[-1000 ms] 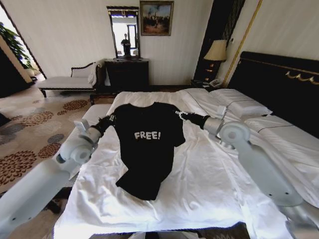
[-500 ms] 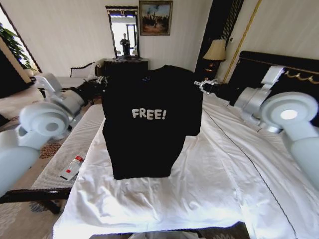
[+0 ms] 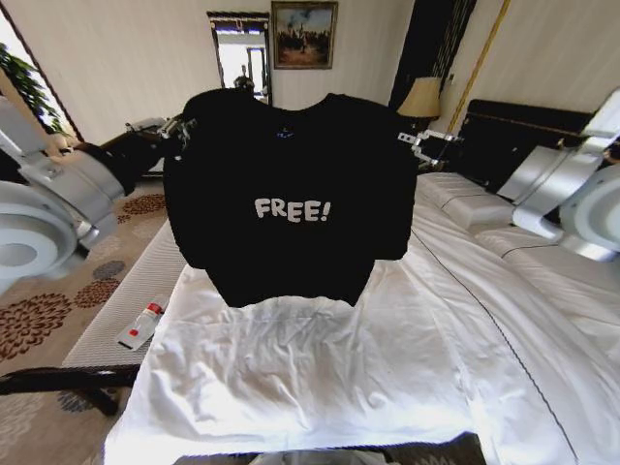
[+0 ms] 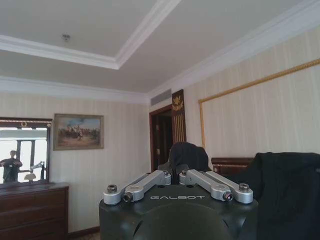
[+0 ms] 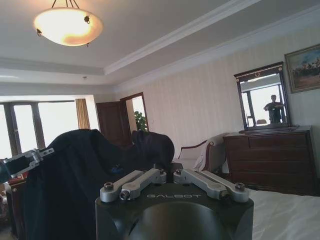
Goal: Fold the clothes on the bed.
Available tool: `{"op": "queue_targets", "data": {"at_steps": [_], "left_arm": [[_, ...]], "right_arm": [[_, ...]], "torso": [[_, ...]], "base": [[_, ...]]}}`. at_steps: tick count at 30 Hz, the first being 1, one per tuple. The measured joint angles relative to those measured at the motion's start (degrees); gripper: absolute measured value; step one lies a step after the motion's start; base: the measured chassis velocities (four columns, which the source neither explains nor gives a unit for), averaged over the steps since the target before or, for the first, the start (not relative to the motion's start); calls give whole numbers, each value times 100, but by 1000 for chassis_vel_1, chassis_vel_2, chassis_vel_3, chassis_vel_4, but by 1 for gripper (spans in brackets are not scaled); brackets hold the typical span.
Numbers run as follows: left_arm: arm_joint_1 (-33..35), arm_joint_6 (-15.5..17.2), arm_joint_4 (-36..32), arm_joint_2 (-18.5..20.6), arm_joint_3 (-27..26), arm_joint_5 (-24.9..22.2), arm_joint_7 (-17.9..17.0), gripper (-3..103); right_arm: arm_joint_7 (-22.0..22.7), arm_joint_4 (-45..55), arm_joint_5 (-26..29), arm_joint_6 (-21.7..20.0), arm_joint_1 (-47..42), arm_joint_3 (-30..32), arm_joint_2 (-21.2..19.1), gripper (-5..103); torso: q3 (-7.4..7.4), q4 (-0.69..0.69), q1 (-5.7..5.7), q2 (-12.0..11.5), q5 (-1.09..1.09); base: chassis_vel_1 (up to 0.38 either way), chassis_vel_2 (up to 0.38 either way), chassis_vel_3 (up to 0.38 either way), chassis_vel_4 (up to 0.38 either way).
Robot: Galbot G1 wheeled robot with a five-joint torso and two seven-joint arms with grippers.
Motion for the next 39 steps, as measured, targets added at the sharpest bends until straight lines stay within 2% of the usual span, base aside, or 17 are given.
{"op": "queue_targets", "data": {"at_steps": [5, 6, 8, 10, 13, 14, 15, 16, 19, 20, 21, 24, 25, 26, 30, 33, 39], "left_arm": [[216, 24, -242, 160, -400, -172, -98, 2], [292, 41, -290, 153, -538, -222, -146, 2], [641, 130, -452, 5, -1005, -332, -310, 2], [767, 150, -490, -39, -1165, -343, -341, 2], [1624, 298, -742, -262, -2184, -489, -564, 2], [1845, 314, -791, -289, -2426, -537, -603, 2], [1845, 314, -791, -289, -2426, -537, -603, 2], [2313, 334, -885, -346, -2920, -608, -631, 2], [3494, 426, -956, -645, -4143, -658, -687, 2], [3494, 426, -956, -645, -4143, -658, -687, 2], [3748, 455, -957, -739, -4377, -666, -709, 2], [5171, 505, -959, -1137, -5467, -684, -693, 2], [5171, 505, -959, -1137, -5467, -684, -693, 2], [5588, 505, -959, -1279, -5767, -675, -647, 2], [5963, 505, -959, -1565, -5880, -521, -623, 2], [5943, 502, -957, -1696, -5548, -342, -687, 2], [5801, 494, -941, -1536, -5332, -287, -746, 2]], "right_arm": [[261, 421, 223, 103, -123, 201, -199, 1], [297, 501, 286, 113, -212, 347, -266, 1], [358, 669, 458, 119, -687, 1058, -392, 1], [379, 717, 517, 119, -879, 1289, -419, 1], [429, 1078, 788, 119, -2226, 2683, -539, 1], [445, 1177, 860, 119, -2479, 2984, -544, 1], [445, 1177, 860, 119, -2479, 2984, -544, 1], [474, 1320, 975, 116, -2848, 3459, -543, 1], [626, 1487, 1316, 83, -3368, 4164, -412, 1], [626, 1487, 1316, 83, -3368, 4164, -412, 1], [676, 1493, 1376, 73, -3405, 4216, -377, 1], [830, 1496, 1562, 54, -3464, 4307, -266, 1], [830, 1496, 1562, 54, -3464, 4307, -266, 1], [860, 1496, 1600, 36, -3487, 4313, -213, 1], [928, 1492, 1612, -5, -3601, 4293, 49, 1], [1032, 1482, 1567, -50, -3730, 4149, 325, 1], [1098, 1465, 1582, -122, -3797, 4065, 434, 1]], "torso": [[0, 3, 0, 0, -1], [0, 4, 1, 0, -2], [1, 2, 2, 0, -4], [1, 2, 2, 0, -3], [0, 0, 1, 0, 0], [0, 0, 1, 0, 0], [0, 0, 1, 0, 0], [0, 1, 1, 0, -1], [0, 1, 1, 1, -3], [0, 1, 1, 1, -3], [0, 2, 0, 0, -2], [1, 2, 1, 0, -3], [1, 2, 1, 0, -3], [1, 4, 1, 0, -3], [0, 5, 1, 0, -3], [0, 1, 1, 0, -1], [2, 1, 3, -1, -1]], "base": [[0, 0, 0, 0], [0, 0, 0, 0], [0, 0, 0, 0], [0, 0, 0, 0], [0, 0, 0, 0], [0, 0, 0, 0], [0, 0, 0, 0], [0, 0, 0, 0], [0, 0, 0, 0], [0, 0, 0, 0], [0, 0, 0, 0], [0, 0, 0, 0], [0, 0, 0, 0], [0, 0, 0, 0], [0, 0, 0, 0], [0, 0, 0, 0], [0, 0, 0, 0]]}}
